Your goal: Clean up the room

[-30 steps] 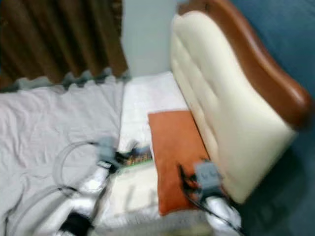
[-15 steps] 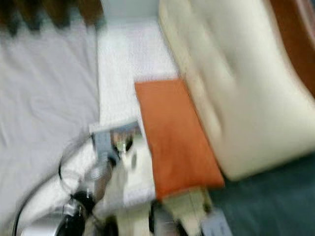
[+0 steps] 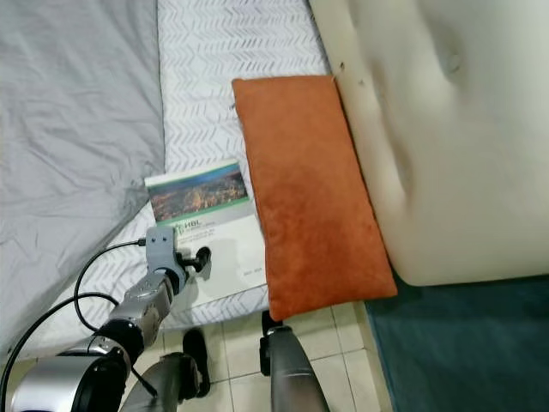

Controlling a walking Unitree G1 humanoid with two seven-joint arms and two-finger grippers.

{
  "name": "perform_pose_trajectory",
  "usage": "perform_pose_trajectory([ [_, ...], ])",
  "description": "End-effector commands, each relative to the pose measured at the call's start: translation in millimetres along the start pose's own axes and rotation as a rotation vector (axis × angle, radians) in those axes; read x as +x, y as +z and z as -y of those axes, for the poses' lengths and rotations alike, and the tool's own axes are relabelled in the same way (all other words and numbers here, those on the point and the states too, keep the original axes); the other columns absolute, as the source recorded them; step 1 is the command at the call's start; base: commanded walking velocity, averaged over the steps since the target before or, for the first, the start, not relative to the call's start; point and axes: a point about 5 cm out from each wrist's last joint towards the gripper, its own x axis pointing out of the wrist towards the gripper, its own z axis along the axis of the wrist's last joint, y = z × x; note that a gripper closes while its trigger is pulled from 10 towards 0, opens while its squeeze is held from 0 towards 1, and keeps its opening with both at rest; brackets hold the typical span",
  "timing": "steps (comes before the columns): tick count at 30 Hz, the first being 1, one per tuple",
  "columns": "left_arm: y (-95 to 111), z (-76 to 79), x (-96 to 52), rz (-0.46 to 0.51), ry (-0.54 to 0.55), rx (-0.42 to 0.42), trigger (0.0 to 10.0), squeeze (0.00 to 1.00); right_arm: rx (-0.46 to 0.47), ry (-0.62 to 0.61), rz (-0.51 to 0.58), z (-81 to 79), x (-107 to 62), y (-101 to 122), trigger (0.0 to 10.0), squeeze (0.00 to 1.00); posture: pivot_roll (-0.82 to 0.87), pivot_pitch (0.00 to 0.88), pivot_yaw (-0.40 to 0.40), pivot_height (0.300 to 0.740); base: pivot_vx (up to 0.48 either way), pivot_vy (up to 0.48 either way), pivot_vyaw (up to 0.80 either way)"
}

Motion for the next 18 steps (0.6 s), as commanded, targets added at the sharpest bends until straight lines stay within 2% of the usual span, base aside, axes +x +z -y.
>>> perform_pose_trajectory([
  [1,-23,8.4,-3.6,-0.101,-0.041,0.011,10.0,0.0,0.012,-0.002,-0.039,-5.1,-7.4,-4,10.0,0.0,-0.51,0.714,-0.112,0.74,0.0,0.0,0.0],
  [2,-23,8.4,-3.6,-0.101,-0.041,0.011,10.0,0.0,0.012,-0.002,-0.039,-5.1,-7.4,-4,10.0,0.0,-0.51,0.714,-0.112,0.74,0.0,0.0,0.0],
  [3,-24,19.9,-3.1,-0.114,-0.088,0.027,10.0,0.0,0.018,-0.003,-0.041,-8.0,-6.7,-5,10.0,0.0,-0.51,0.707,-0.102,0.74,0.0,0.0,0.0],
  [4,-24,19.9,-3.1,-0.114,-0.088,0.027,10.0,0.0,0.018,-0.003,-0.041,-8.0,-6.7,-5,10.0,0.0,-0.51,0.707,-0.102,0.74,0.0,0.0,0.0],
  [7,-26,43.0,-3.3,-0.128,-0.188,0.109,10.0,0.0,0.028,-0.011,-0.038,-11.1,-4.0,-6,10.0,0.0,-0.5,0.694,-0.086,0.74,0.0,0.0,0.0],
  [10,-25,57.4,-3.7,-0.117,-0.264,0.23,10.0,0.0,0.032,-0.014,-0.034,-12.9,-0.9,-6,10.0,0.0,-0.5,0.688,-0.076,0.74,0.0,0.0,0.0],
  [11,-25,57.4,-3.7,-0.117,-0.264,0.23,10.0,0.0,0.032,-0.014,-0.034,-12.9,-0.9,-6,10.0,0.0,-0.5,0.688,-0.076,0.74,0.0,0.0,0.0],
  [13,-21,62.4,-3.4,-0.095,-0.3,0.358,10.0,0.0,0.035,-0.018,-0.024,-13.3,0.7,-5,10.0,0.0,-0.49,0.683,-0.071,0.74,0.0,0.0,0.0],
  [14,-17,60.7,-2.3,-0.08,-0.296,0.43,10.0,0.0,0.036,-0.021,-0.019,-13.2,2.5,-5,10.0,0.0,-0.48,0.678,-0.062,0.74,0.0,0.0,0.0],
  [15,-17,60.7,-2.3,-0.08,-0.296,0.43,10.0,0.0,0.036,-0.021,-0.019,-13.2,2.5,-5,10.0,0.0,-0.48,0.678,-0.062,0.74,0.0,0.0,0.0],
  [17,-5,46.3,1.3,-0.056,-0.232,0.49,10.0,0.0,0.04,-0.023,-0.012,-14.1,6.2,-5,10.0,0.0,-0.47,0.677,-0.048,0.74,0.0,0.0,0.0],
  [18,3,31.9,3.2,-0.047,-0.173,0.551,10.0,0.0,0.044,-0.021,-0.01,-16.0,8.5,-6,10.0,0.0,-0.46,0.675,-0.046,0.74,0.0,0.0,0.0],
])
